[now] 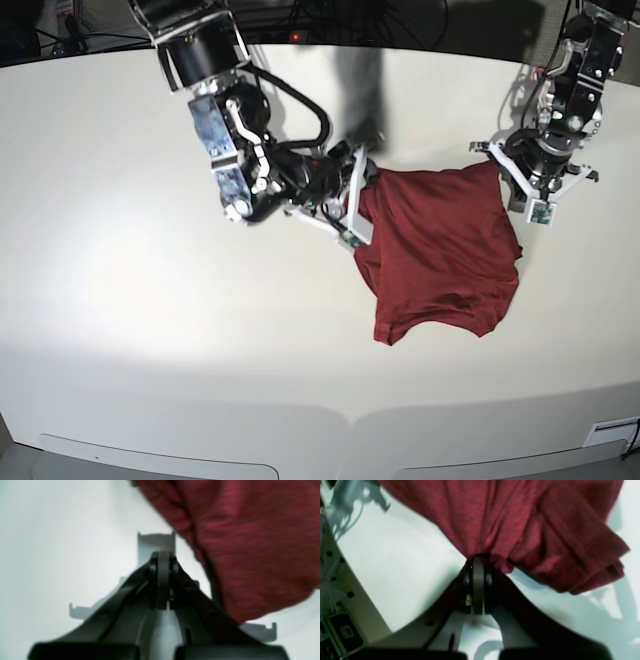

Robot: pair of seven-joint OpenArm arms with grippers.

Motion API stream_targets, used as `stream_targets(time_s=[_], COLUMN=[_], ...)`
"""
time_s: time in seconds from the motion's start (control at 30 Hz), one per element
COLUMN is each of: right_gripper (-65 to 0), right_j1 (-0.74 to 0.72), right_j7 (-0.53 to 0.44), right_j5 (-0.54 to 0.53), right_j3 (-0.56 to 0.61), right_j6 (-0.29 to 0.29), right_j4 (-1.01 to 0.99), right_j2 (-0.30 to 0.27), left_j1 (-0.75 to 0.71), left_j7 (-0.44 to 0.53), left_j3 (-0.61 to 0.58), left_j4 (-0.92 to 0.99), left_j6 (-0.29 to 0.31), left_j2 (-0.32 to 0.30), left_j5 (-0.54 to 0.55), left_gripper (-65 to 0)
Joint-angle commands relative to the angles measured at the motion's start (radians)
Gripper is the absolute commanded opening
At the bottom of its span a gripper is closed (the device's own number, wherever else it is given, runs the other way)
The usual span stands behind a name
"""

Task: Fold the T-shirt properly

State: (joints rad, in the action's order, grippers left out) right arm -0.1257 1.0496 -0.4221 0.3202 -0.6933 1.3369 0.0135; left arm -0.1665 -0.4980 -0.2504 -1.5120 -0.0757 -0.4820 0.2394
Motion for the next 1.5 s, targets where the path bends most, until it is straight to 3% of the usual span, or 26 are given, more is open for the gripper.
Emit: stream_targets(time_s=[0.0,0.27,0.4,0.5,0.73,0.87,1.03,1.27,1.47], right_gripper=[-65.0,-65.0,-65.0,-65.0,-65.0,-65.0,-65.0,-65.0,-65.0], right_j1=[0.009,0.124,0.121,0.109,0.113,0.113,0.143,0.350,0.583], right_j7=[0.010,0.010,-0.003,-0.001,0.036,0.097,0.194,0.191,0.107], right_j5=[-0.006,-0.006,-0.010,-0.009,-0.023,-0.206,-0.440,-0.480,-0.475], right_j3=[0.001,0.000,0.000,0.000,-0.019,-0.113,-0.294,-0.511,-0.677], right_j6=[-0.005,-0.005,-0.005,-0.005,-0.005,-0.005,-0.005,-0.005,-0.005], right_j4=[0.026,0.160,0.225,0.268,0.421,0.489,0.506,0.657,0.766], right_j2=[0.003,0.003,0.003,0.002,-0.086,-0.138,-0.165,-0.180,-0.179], left_j1=[0.003,-0.024,-0.048,-0.054,-0.154,-0.282,-0.444,-0.608,-0.703], left_j7=[-0.030,-0.058,-0.055,-0.063,-0.046,0.035,0.109,0.153,0.174], left_j3=[0.003,0.003,0.004,0.020,0.114,0.182,0.249,0.282,0.282], left_j4=[-0.006,-0.057,-0.159,-0.214,-0.306,-0.396,-0.504,-0.552,-0.552], left_j6=[-0.007,-0.008,-0.108,-0.130,-0.145,-0.130,-0.094,-0.069,-0.047], left_j2=[-0.016,-0.018,-0.024,-0.044,-0.070,-0.069,-0.066,-0.061,-0.061], left_j5=[0.002,0.003,-0.038,-0.038,-0.019,-0.012,0.023,0.023,0.024], left_gripper=[-65.0,-65.0,-65.0,-65.0,-65.0,-65.0,-65.0,-65.0,-65.0])
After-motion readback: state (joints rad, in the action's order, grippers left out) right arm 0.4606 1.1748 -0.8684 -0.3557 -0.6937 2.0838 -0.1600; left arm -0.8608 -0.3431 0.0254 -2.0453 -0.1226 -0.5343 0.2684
